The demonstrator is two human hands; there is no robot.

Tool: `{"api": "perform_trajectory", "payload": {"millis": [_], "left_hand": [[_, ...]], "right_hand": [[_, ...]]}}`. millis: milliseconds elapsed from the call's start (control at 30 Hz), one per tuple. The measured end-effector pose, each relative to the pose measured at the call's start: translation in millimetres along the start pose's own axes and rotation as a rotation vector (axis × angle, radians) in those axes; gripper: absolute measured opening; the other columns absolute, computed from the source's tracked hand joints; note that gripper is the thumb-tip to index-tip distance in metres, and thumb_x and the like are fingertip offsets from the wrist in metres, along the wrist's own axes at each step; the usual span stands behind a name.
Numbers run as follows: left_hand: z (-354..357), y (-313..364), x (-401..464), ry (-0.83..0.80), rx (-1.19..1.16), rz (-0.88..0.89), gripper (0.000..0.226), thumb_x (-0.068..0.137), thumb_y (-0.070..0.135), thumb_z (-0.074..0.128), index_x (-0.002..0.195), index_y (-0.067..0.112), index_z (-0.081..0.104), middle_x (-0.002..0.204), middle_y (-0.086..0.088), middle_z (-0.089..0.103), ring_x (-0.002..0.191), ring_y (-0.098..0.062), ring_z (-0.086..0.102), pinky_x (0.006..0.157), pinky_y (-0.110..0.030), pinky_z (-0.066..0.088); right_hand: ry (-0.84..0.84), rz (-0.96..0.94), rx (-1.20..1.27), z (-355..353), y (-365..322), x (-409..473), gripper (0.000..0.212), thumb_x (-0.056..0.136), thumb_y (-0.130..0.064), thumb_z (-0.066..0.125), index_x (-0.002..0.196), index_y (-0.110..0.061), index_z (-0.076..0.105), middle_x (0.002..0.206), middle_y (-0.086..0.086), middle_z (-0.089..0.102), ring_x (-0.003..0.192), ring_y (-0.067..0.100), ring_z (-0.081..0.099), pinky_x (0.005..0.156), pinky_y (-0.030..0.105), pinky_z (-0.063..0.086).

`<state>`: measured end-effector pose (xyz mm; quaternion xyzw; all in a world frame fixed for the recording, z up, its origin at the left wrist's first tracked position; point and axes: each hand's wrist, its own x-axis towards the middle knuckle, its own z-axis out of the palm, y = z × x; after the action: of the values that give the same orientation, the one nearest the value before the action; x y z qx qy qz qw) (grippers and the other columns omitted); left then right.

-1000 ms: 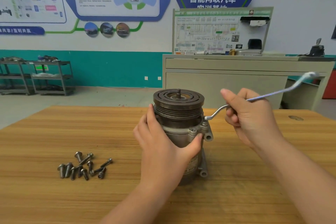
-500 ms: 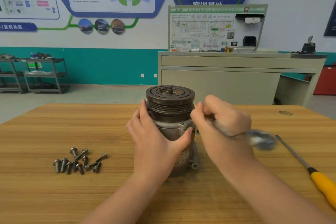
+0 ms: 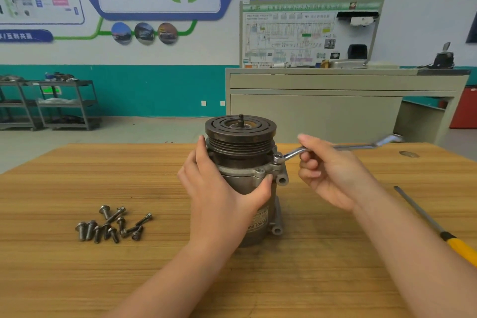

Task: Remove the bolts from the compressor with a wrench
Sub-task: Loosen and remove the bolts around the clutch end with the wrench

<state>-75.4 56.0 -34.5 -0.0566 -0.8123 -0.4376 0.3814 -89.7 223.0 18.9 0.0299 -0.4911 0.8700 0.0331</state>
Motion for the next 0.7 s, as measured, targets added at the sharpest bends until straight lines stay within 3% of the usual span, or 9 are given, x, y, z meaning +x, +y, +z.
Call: {"api": "perform_trajectory", "payload": {"millis": [100, 200, 367, 500, 600, 700], "left_hand": [[-1.1, -0.6, 0.1, -0.010, 0.000, 0.003, 0.122, 0.056, 0.065, 0.069, 0.153, 0.017, 0.012, 0.143, -0.004, 0.031, 0.130, -0.016, 0.020, 0.103, -0.028, 0.022], [-1.7, -0.9, 0.5, -0.021, -0.007, 0.019, 0.122, 0.056, 0.067, 0.069, 0.152, 0.019, 0.012, 0.143, -0.001, 0.031, 0.129, -0.014, 0.020, 0.103, -0.028, 0.022], [-3.6, -0.9, 1.3, -0.012, -0.017, 0.019, 0.124, 0.053, 0.067, 0.071, 0.152, 0.018, 0.014, 0.140, -0.002, 0.033, 0.127, -0.012, 0.021, 0.103, -0.026, 0.022], [-5.0, 0.7, 0.8, -0.015, -0.026, 0.010, 0.127, 0.052, 0.067, 0.071, 0.153, 0.017, 0.014, 0.142, -0.004, 0.033, 0.129, -0.013, 0.022, 0.106, -0.025, 0.020], [-5.0, 0.7, 0.4, -0.011, -0.039, 0.003, 0.128, 0.052, 0.068, 0.071, 0.153, 0.016, 0.013, 0.144, -0.005, 0.030, 0.131, -0.011, 0.019, 0.107, -0.026, 0.018], [-4.5, -2.0, 1.7, -0.017, -0.039, 0.003, 0.127, 0.053, 0.068, 0.071, 0.153, 0.018, 0.012, 0.145, -0.004, 0.031, 0.134, -0.015, 0.020, 0.113, -0.035, 0.025]], "right_hand": [[-0.008, 0.056, 0.077, 7.5, -0.2, 14.2, 0.021, 0.071, -0.022, 0.072, 0.071, -0.011, 0.055, 0.049, -0.001, 0.051, 0.035, 0.001, 0.042, 0.031, 0.012, 0.030], [0.046, -0.130, 0.162, 10.1, -8.9, 13.6, 0.024, 0.080, -0.021, 0.071, 0.069, -0.015, 0.051, 0.049, -0.003, 0.052, 0.036, 0.001, 0.043, 0.032, 0.012, 0.030], [0.170, -0.596, -0.346, 12.4, -1.3, -10.3, 0.047, 0.090, -0.015, 0.067, 0.047, -0.024, 0.049, 0.045, 0.002, 0.057, 0.038, 0.006, 0.048, 0.038, 0.016, 0.036], [0.255, -0.700, -0.485, 18.3, 14.8, -22.0, 0.042, 0.090, -0.019, 0.067, 0.053, -0.017, 0.049, 0.050, 0.005, 0.061, 0.040, 0.008, 0.052, 0.045, 0.020, 0.042], [0.309, -0.773, -0.551, 22.7, 17.7, -24.9, 0.040, 0.091, -0.018, 0.066, 0.060, -0.001, 0.047, 0.051, 0.006, 0.060, 0.040, 0.008, 0.052, 0.046, 0.021, 0.044], [0.305, -0.905, -0.741, 30.1, 21.5, -30.5, 0.043, 0.091, -0.015, 0.063, 0.055, -0.007, 0.042, 0.049, 0.010, 0.052, 0.043, 0.018, 0.050, 0.049, 0.031, 0.047]]}}
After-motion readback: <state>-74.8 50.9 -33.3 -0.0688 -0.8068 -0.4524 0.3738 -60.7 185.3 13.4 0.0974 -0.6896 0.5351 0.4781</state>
